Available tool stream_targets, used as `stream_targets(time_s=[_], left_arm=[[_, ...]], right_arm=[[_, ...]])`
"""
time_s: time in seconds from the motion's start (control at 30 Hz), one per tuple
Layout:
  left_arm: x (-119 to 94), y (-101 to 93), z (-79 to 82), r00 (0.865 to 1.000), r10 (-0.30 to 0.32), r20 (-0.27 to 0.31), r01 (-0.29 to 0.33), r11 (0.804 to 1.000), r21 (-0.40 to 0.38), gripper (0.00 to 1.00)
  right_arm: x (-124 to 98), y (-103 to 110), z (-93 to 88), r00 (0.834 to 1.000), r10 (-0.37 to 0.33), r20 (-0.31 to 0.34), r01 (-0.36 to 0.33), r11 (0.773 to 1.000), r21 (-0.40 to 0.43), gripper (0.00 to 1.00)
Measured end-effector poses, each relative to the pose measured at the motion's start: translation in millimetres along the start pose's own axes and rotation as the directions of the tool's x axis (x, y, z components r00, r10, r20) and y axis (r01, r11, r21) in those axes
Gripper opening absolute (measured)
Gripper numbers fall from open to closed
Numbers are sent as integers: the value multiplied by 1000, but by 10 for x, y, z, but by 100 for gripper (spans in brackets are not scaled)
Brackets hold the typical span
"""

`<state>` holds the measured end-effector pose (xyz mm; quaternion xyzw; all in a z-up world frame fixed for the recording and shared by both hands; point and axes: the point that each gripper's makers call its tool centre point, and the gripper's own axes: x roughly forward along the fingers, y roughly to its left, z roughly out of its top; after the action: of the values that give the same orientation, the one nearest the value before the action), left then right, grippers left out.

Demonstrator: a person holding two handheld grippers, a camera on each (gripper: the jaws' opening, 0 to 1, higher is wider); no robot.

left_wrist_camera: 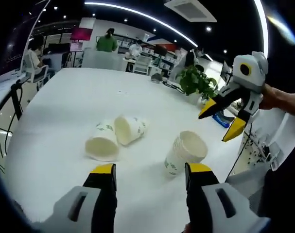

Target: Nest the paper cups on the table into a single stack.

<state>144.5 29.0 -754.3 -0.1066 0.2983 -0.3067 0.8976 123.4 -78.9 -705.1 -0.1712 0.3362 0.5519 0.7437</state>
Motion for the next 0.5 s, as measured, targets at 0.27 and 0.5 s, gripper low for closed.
stream_targets(time_s=[0.27, 0.5], left_arm=[[345, -113, 234, 998, -69, 17, 69, 997, -38, 52], [615, -107, 324, 997, -79, 2, 79, 996, -43, 50]], right_arm=[[-296, 70, -280, 979, -177, 103, 149, 961, 233, 49], [-526, 119, -586, 953, -278, 123, 217, 905, 366, 49]])
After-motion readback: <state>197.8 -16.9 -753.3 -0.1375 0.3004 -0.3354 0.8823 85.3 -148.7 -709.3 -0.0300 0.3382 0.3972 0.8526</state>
